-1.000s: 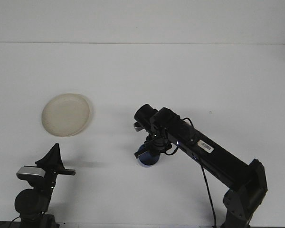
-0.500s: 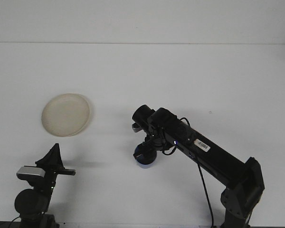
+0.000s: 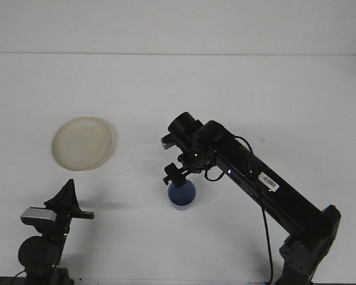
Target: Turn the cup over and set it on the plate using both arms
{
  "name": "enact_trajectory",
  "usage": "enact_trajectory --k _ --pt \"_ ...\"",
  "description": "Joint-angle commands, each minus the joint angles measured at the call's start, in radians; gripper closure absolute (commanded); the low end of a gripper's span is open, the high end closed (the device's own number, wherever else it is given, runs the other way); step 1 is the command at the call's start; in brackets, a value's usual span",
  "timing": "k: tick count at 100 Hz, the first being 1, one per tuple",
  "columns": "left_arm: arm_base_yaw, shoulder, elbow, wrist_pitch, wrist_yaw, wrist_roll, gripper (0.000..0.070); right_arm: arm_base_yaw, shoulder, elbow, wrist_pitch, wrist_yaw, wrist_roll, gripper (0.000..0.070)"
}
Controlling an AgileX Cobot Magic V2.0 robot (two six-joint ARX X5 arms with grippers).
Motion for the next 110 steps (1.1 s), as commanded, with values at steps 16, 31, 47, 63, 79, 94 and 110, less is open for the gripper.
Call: enact_trajectory --k 16,31,47,63,79,94,110 --pt "-0.002 -0.002 -0.020 0.011 0.004 0.008 0.0694 -0.104 -0.100 0.034 -0.027 -0.011 -0.104 0.0256" --pt "-0.002 -0.002 -0.020 0.011 0.004 0.008 0.0694 -0.229 -0.169 0.034 -0.027 -0.011 -0.192 0.0257" --pt "-0.002 -0.002 -0.020 0.011 0.004 0.008 0.0694 -0.391 -0.220 0.034 -0.027 -0.013 -0.228 0.0262" --pt "-0.002 -0.002 -0.020 0.011 0.004 0.008 0.0694 -0.537 -0.269 0.032 -0.023 -0.037 -0.229 0.0262" --pt "-0.002 -0.002 -0.020 0.011 0.004 0.008 0.0694 -0.616 -0.346 -0.006 0.066 -0.071 -0.229 0.0262" --pt "-0.002 -0.002 -0.020 0.011 0.004 0.008 0.0694 -0.632 -0.455 -0.128 0.159 -0.063 -0.229 0.0262" --pt "-0.002 -0.002 -0.020 0.011 0.004 0.008 0.0694 -0.633 -0.616 -0.350 0.315 -0.060 -0.229 0.0262"
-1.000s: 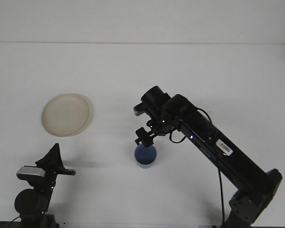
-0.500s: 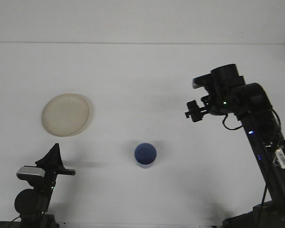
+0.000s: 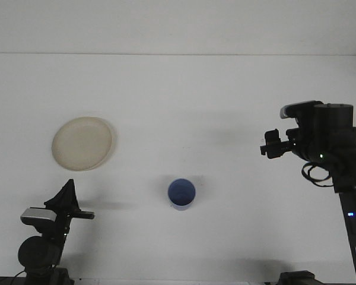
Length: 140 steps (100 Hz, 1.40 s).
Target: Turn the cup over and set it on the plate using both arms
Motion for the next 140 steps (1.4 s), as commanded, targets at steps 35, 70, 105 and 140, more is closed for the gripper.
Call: enact_trajectory --k 35,70,105,140 --pt "-0.002 -0.002 -0.020 0.011 0.004 0.008 0.0694 0.000 -0.450 -0.607 0.357 0.108 0.027 0.0262" --pt "-0.002 -0.002 -0.020 0.011 0.004 0.008 0.0694 0.001 -0.746 -0.932 0.688 0.104 0.016 0.0262" --pt "-0.002 -0.002 -0.020 0.011 0.004 0.008 0.0694 0.001 -0.729 -0.953 0.739 0.104 -0.003 0.0263" --pt "-0.002 -0.002 -0.020 0.011 0.004 0.008 0.0694 0.001 -0.724 -0.953 0.745 0.104 -0.003 0.0263"
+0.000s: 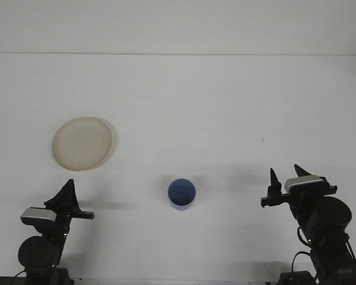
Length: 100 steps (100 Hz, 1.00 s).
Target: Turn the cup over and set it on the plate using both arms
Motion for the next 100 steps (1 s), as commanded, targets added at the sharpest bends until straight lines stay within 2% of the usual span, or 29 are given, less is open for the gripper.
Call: enact_trajectory --k 1,12,32,44,60,69,82,100 --pt "-0.002 -0.002 -0.019 0.011 0.004 0.008 0.0694 0.001 0.003 0.004 0.013 -0.001 -0.003 0.0263" --pt "-0.002 -0.002 -0.018 0.014 0.003 0.002 0.0694 0.001 0.003 0.004 0.013 -0.001 -0.003 0.0263" --pt "-0.002 0.001 0.031 0.004 0.004 -0.084 0.0694 0.001 0.003 0.004 0.013 0.000 -0.003 0.0263" --pt "-0.002 0.023 0.127 -0.073 0.004 -0.129 0.0694 0.001 0.003 0.004 0.013 -0.001 -0.003 0.0263" --pt "-0.002 0.138 0.348 -0.306 0.010 -0.138 0.0694 0.001 0.003 0.004 0.013 -0.001 -0.003 0.0263" --pt "-0.002 0.246 0.501 -0.458 0.047 -0.136 0.0694 0.001 0.003 0.004 0.013 0.000 -0.003 0.0263" --pt "-0.002 0.413 0.714 -0.640 0.103 -0.088 0.0694 0.001 0.003 0.004 0.013 0.000 -0.003 0.0263" --pt "-0.003 0.642 0.976 -0.916 0.106 -0.050 0.0694 0.001 0.003 0.004 0.013 0.000 -0.003 0.0263"
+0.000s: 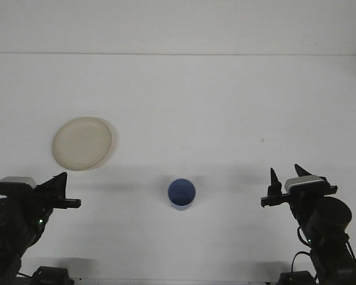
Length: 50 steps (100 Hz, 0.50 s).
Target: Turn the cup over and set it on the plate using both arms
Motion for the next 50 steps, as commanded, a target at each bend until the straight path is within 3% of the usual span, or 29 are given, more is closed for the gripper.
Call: enact_trajectory --k 1,24,50 --pt "-0.003 0.081 0.092 -0.095 0.005 0.029 0.0694 0.001 0.003 0.004 0.012 0.000 -0.003 0.0263" --pt "-0.003 0.321 0.314 -0.385 0.005 0.030 0.0694 0.001 0.003 0.004 0.015 0.003 -0.003 0.0263" --pt "-0.003 0.385 0.332 -0.402 0.005 0.035 0.0688 0.001 0.003 0.004 0.018 0.003 -0.003 0.0263"
